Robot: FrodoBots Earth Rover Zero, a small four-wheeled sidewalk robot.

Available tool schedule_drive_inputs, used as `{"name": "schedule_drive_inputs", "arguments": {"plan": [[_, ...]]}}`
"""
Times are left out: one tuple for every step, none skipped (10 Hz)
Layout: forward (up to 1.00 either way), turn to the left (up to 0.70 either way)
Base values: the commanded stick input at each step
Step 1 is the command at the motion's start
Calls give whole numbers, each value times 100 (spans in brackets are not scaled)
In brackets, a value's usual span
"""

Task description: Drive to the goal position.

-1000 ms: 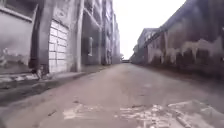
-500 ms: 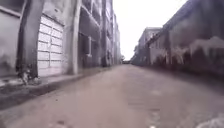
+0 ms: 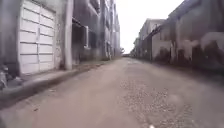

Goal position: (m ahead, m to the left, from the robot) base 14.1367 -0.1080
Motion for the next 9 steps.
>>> {"name": "schedule_drive_inputs", "arguments": {"plan": [[100,0],[100,0],[100,0],[100,0],[100,0],[100,0],[100,-27],[100,-22],[100,-5]]}}
